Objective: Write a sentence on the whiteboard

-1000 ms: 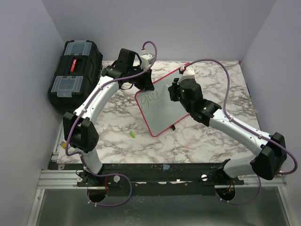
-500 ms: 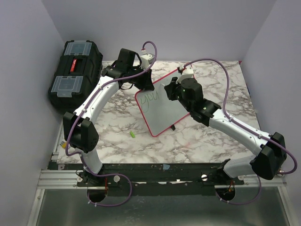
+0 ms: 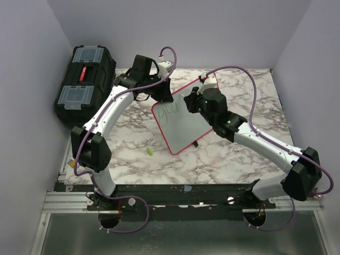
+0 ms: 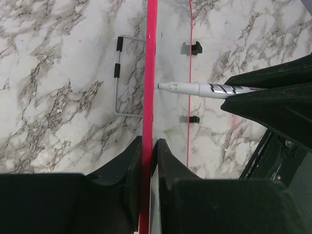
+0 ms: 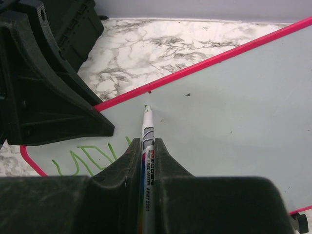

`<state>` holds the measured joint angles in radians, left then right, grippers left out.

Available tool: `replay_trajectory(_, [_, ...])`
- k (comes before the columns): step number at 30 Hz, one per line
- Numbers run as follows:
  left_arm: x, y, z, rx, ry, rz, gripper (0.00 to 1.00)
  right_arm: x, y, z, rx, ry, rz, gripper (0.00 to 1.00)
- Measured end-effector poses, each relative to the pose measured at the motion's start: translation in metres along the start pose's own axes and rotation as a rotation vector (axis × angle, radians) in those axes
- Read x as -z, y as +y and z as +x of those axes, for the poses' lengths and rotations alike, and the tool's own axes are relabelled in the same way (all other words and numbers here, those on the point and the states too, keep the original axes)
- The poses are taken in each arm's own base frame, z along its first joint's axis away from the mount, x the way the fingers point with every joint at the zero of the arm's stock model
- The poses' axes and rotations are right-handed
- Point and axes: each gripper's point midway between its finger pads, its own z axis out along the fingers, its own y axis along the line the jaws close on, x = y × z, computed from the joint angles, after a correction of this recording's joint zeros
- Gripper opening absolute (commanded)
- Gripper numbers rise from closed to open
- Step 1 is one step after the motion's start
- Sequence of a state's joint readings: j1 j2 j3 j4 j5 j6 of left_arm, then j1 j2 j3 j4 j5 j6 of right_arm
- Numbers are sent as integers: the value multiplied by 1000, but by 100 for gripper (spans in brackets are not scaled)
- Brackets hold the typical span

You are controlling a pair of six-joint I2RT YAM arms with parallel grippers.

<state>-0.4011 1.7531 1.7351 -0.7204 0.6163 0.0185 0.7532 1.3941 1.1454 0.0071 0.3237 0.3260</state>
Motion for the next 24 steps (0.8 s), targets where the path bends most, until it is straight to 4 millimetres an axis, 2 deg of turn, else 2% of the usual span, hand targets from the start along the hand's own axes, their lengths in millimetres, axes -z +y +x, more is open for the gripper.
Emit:
replay_trajectory(7, [0,0,0,0,0,0,0,0,0,2,-14,4,1,0])
replay_trajectory(13, [0,1,0,1,1,-5,0,2,-3,13,-23,24,5,1])
replay_trajectory(24, [0,1,1,2,2,-7,0,4,4,16,-34,42,-40,1])
